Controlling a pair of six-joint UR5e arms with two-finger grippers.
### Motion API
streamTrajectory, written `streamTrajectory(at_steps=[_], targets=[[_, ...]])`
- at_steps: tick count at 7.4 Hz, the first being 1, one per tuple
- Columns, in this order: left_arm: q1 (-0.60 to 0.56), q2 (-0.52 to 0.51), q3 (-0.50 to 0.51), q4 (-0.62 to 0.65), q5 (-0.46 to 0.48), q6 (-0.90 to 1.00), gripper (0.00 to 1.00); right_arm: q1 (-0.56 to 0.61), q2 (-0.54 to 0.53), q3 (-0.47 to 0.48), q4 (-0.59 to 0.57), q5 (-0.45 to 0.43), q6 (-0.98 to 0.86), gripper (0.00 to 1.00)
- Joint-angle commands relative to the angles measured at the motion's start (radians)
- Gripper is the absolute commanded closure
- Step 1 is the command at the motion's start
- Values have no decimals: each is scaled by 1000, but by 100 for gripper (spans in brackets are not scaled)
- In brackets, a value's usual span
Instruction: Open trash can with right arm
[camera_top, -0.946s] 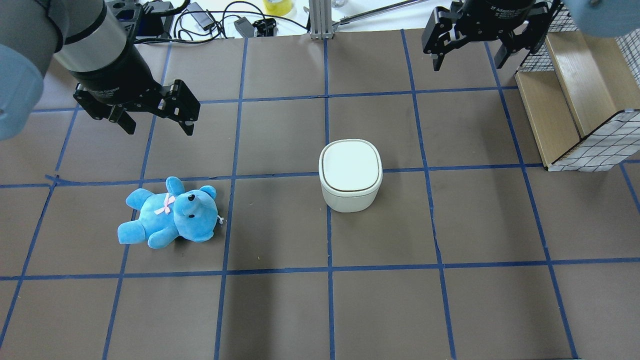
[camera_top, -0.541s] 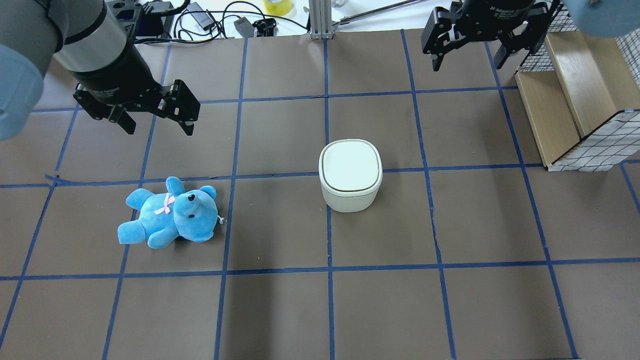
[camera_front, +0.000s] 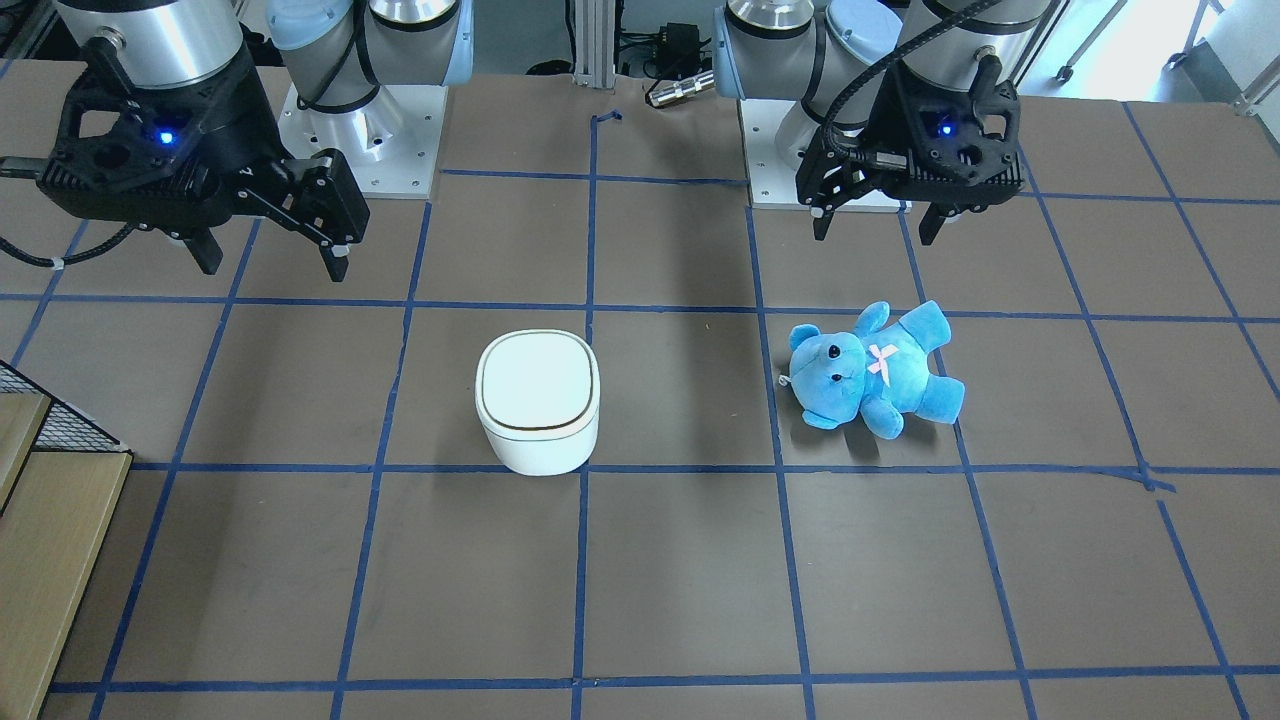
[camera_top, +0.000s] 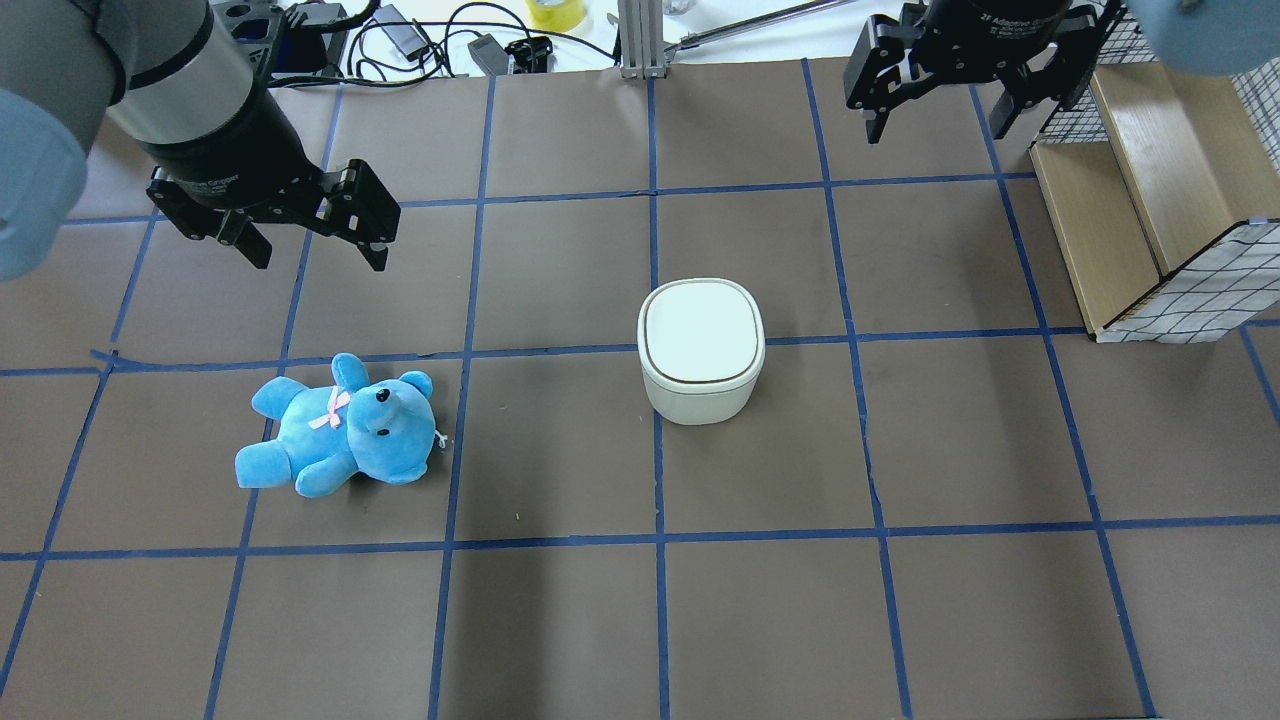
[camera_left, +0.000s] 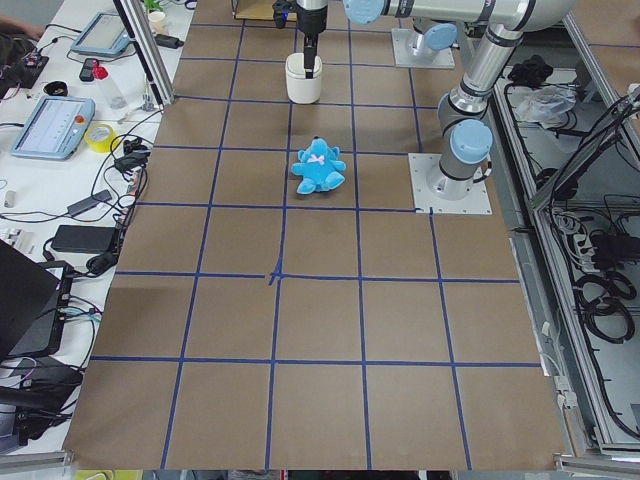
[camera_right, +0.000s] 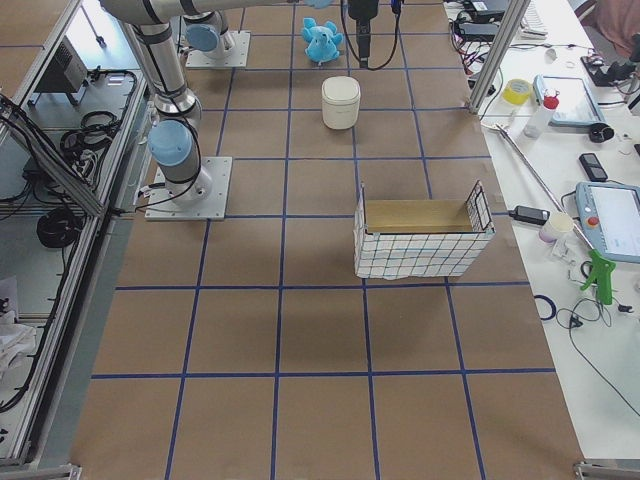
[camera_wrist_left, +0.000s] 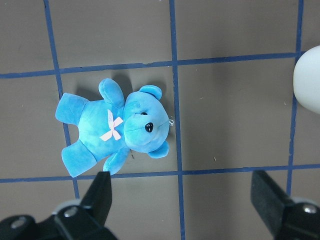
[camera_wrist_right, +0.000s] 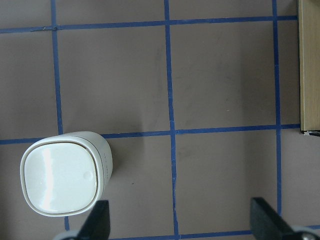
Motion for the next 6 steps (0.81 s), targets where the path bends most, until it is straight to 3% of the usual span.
streamTrajectory(at_steps=[1,4,5,6], targets=[[0,0,0,0,0,1,0,0,0,1,3,-1,2,0],[0,0,0,0,0,-1,0,-1,12,6,22,4,2,0],[0,0,0,0,0,-1,0,1,35,7,-5,7,8,28],[0,0,0,0,0,-1,0,7,60,10,-52,45,50,78]])
